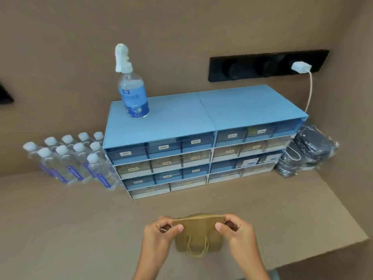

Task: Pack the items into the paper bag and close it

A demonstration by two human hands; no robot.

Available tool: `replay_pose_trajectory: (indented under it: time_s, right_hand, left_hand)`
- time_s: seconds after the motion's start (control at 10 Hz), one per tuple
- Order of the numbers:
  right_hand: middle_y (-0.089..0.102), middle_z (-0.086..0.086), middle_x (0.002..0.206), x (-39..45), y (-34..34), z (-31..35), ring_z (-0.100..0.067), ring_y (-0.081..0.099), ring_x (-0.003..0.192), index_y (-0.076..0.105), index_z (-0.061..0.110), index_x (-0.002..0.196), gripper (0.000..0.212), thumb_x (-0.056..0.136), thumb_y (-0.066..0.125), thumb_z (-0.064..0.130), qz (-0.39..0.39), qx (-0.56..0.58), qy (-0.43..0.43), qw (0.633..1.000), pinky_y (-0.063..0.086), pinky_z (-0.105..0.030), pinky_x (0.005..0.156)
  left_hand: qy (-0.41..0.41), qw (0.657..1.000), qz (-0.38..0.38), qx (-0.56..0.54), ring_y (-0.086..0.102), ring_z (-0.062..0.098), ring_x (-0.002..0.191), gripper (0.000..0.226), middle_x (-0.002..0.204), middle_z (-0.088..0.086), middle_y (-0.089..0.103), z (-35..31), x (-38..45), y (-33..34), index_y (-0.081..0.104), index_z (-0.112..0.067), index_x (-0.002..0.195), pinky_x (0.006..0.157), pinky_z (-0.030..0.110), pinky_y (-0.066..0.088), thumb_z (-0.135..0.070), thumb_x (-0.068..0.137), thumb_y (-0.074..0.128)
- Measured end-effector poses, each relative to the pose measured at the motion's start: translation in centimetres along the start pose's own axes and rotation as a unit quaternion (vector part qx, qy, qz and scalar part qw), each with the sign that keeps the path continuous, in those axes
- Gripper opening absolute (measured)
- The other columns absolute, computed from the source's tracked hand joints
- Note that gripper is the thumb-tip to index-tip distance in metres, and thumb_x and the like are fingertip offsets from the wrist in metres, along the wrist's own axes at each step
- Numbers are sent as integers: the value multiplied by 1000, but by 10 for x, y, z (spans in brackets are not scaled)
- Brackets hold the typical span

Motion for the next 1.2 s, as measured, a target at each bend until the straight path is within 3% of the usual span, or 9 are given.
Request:
replay_pose_trajectory:
  time_s: [0.1, 0.2, 0.3, 0.6, 0.7, 0.8, 1.0, 1.1, 1.2]
  right_hand:
    - [51, 8, 54, 36, 13, -5, -8, 42, 53, 68, 10, 71, 6, 73, 73, 7, 72, -28, -20, 997, 34, -22, 52]
    - [51, 5, 54, 60, 25, -10, -11, 42, 52, 64, 4, 70, 9, 76, 72, 2, 121, -45, -27, 991, 35, -28, 55]
    - [55, 5, 53, 75, 29, -19, -10, 45, 52, 67, 8, 73, 9, 76, 71, 1, 133, -43, -14, 990, 41, -30, 56]
    - [54, 4, 54, 91, 18, -38, -10, 46, 50, 64, 13, 71, 14, 77, 71, 2, 118, -49, 7, 992, 42, -31, 56]
    - [63, 8, 57, 89, 18, -39, -4, 53, 52, 70, 23, 76, 22, 79, 70, 2, 121, -41, 19, 992, 48, -30, 56]
    - [67, 11, 61, 89, 19, -35, -1, 55, 54, 71, 31, 83, 26, 80, 70, 5, 123, -38, 21, 991, 49, -25, 58]
    - [45, 7, 52, 83, 14, -23, -10, 47, 53, 65, 40, 113, 43, 80, 73, 15, 142, -54, 27, 988, 53, -34, 60]
    - [47, 17, 52, 77, 12, -10, -6, 42, 47, 58, 42, 121, 49, 81, 72, 17, 147, -44, 29, 988, 41, -15, 49]
    - [62, 11, 91, 76, 6, 13, -4, 39, 46, 57, 35, 124, 45, 84, 70, 20, 96, -46, -20, 994, 38, -11, 47]
  left_hand:
    - [-13, 998, -66, 11, 49, 4, 54, 18, 57, -5, 62, 7, 2, -4, 75, -14, 63, 54, 15, 39, 0, 73, 80]
    - [-34, 993, -109, 14, 51, 5, 56, 10, 63, 1, 64, 13, 7, -4, 75, -8, 68, 56, 15, 40, -2, 75, 79]
    - [-57, 990, -126, 18, 50, 8, 56, 6, 63, 3, 63, 19, 16, 0, 75, -6, 71, 59, 22, 42, -3, 76, 78]
    - [-57, 993, -89, 52, 51, 12, 61, 18, 67, 4, 64, 23, 37, 17, 75, -19, 69, 65, 34, 46, -4, 77, 77]
    - [-45, 993, -82, 69, 46, 9, 56, 15, 69, 9, 66, 20, 41, 18, 78, -20, 76, 60, 24, 43, -5, 77, 79]
    - [-41, 991, -86, 93, 39, 4, 49, 22, 48, -9, 51, 18, 44, 12, 78, -30, 76, 49, 14, 35, -8, 74, 81]
    - [-40, 988, -66, 134, 45, 0, 51, 29, 60, -3, 48, 8, 42, 7, 75, -33, 97, 53, 10, 39, -16, 75, 82]
    - [-25, 988, -60, 140, 47, 0, 52, 36, 60, -7, 48, -2, 38, 5, 70, -43, 101, 53, 8, 39, -24, 73, 84]
    - [19, 986, -85, 143, 46, 3, 55, 39, 74, -12, 60, -20, 33, 0, 64, -49, 104, 56, 10, 42, -34, 73, 83]
Point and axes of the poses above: each hand's wrist, its own x-axis towards the middle knuckle, its own y-axis out of the palm, z = x × y, the point moved 5 cm from there along x, towards the middle knuckle
